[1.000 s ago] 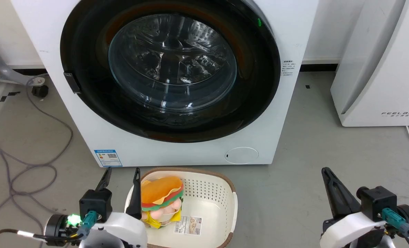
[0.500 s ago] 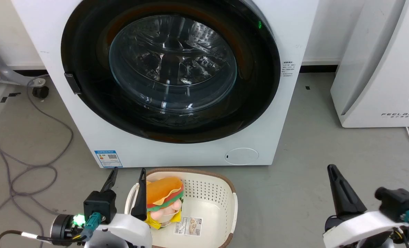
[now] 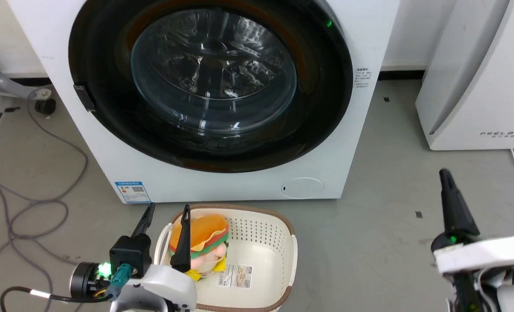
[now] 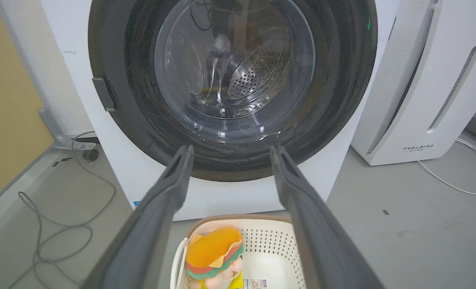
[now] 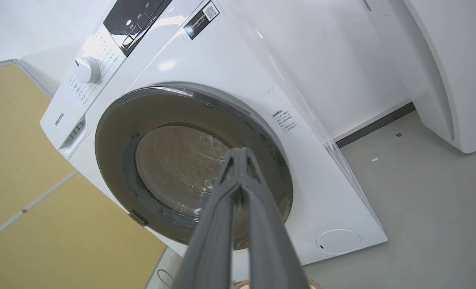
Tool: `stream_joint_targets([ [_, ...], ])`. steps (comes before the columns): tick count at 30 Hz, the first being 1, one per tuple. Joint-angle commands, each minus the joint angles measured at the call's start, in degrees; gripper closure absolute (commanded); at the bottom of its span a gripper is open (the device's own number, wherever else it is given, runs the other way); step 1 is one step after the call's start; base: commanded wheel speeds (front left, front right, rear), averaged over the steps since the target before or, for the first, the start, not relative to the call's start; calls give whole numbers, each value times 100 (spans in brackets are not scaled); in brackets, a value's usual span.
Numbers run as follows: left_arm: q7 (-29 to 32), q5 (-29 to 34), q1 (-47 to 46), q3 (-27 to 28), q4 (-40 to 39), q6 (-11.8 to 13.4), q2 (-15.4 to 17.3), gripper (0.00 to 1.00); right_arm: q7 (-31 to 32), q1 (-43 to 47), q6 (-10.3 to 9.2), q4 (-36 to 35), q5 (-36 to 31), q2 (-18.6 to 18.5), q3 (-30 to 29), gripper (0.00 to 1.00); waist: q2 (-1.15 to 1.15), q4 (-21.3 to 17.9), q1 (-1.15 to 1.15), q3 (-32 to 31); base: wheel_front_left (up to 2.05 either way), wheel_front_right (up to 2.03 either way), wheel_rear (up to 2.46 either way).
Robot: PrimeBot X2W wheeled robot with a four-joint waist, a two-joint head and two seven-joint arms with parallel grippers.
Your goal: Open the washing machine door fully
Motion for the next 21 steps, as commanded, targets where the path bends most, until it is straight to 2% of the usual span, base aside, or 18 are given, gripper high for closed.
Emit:
stream_joint_targets([
  [1, -43, -40, -101, -37, 18, 27, 26, 0, -53, -122, 3, 39, 209, -52, -24, 100, 0, -10, 0, 38, 0, 0, 0],
  [9, -132, -85, -288, -111, -30, 48, 83, 0, -169, -1038, 3, 533, 1491, -299, -42, 100, 0, -38, 0, 323, 0, 0, 0],
  [21, -241, -139, -615, -264, -194, 72, 167, 0, -216, -2637, 3, 1448, 2816, -919, 289, 100, 0, 84, 0, 770, 0, 0, 0],
])
